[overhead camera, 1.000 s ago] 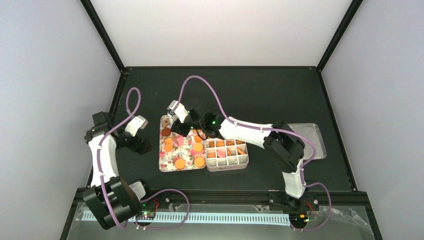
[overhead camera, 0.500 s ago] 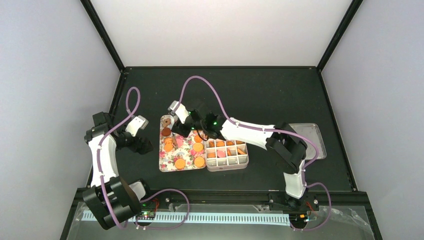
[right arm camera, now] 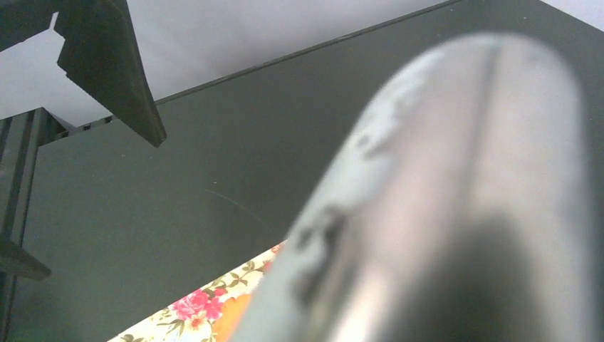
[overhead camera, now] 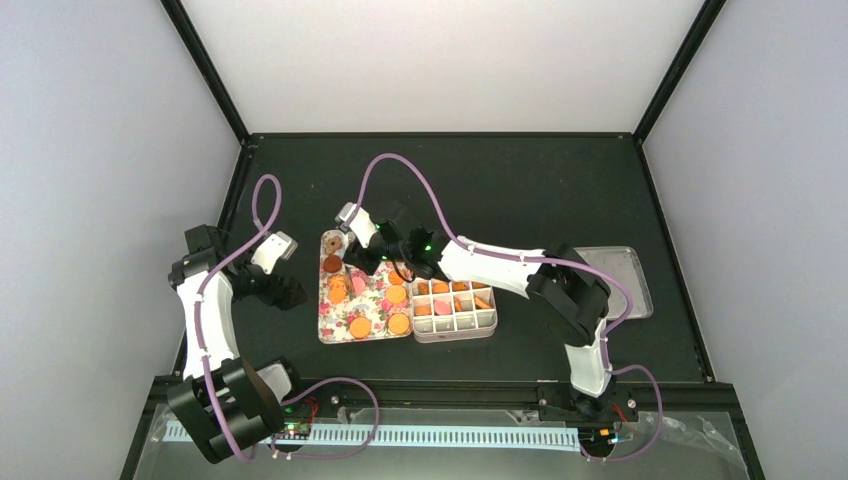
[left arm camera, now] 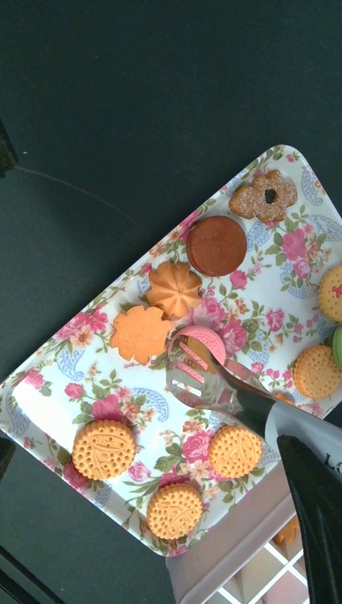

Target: Pack the cookies

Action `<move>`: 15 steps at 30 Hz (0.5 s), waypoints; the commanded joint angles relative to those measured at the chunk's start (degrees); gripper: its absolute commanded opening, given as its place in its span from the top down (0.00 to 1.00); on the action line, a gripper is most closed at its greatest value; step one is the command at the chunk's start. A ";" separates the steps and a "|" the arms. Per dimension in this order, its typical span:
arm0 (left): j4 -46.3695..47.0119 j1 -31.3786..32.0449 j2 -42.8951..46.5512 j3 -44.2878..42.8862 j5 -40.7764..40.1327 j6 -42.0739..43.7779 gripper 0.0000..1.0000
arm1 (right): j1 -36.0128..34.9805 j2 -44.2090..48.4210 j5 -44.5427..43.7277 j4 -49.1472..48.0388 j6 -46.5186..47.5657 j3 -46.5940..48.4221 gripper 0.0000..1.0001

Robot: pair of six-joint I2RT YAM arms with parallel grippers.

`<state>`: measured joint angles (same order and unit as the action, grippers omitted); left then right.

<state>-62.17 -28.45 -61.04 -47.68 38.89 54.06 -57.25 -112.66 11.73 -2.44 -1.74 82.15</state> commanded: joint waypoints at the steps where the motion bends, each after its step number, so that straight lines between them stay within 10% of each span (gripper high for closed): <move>1: -1.39 -0.48 1.22 -2.32 2.45 1.75 0.02 | 0.33 0.99 -4.19 0.20 2.51 -0.79 0.69; 9: -1.42 -0.42 0.77 -2.58 2.34 1.94 0.02 | 0.50 2.62 -2.50 1.72 0.27 1.15 0.99; 15: -1.46 -0.42 0.52 -2.86 2.28 2.41 0.03 | 0.48 4.95 -1.05 0.71 -0.19 0.95 0.99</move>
<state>-62.61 -28.45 -60.73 -48.07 39.16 54.74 -57.12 -111.13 10.81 -1.63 -1.89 82.17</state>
